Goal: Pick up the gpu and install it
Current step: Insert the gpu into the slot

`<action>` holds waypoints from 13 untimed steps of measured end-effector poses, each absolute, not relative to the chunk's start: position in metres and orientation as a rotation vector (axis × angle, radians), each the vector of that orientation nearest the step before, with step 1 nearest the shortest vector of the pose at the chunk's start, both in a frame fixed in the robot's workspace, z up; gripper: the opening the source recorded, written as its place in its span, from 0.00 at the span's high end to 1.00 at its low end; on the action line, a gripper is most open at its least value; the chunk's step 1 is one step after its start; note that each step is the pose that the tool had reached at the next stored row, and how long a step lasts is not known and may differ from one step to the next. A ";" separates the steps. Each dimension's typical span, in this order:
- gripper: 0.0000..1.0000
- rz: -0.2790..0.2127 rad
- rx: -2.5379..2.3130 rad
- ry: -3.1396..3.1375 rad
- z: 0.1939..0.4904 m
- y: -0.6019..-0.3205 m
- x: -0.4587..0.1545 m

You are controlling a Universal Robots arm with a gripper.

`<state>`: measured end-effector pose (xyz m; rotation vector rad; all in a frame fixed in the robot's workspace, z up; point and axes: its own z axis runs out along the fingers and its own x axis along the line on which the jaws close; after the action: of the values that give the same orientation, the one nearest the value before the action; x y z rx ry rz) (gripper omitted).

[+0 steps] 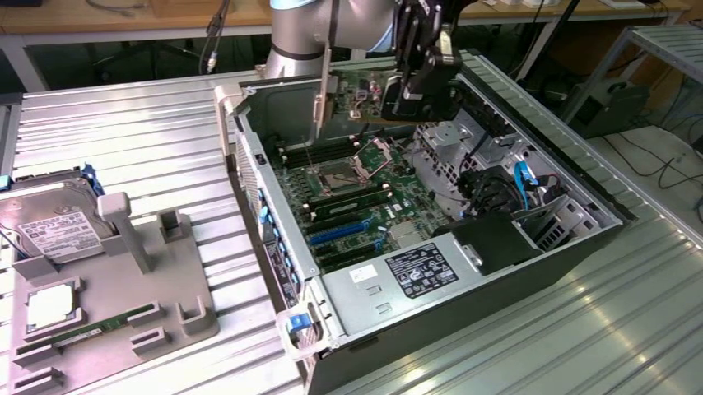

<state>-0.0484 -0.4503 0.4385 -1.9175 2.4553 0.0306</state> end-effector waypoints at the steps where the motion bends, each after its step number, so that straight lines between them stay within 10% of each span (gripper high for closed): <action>1: 0.72 0.038 -1.938 2.435 0.438 -0.450 -0.048; 13: 0.72 0.043 -2.166 2.238 0.437 -0.450 -0.048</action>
<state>-0.0480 -0.4503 0.4371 -2.1658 2.2376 0.0429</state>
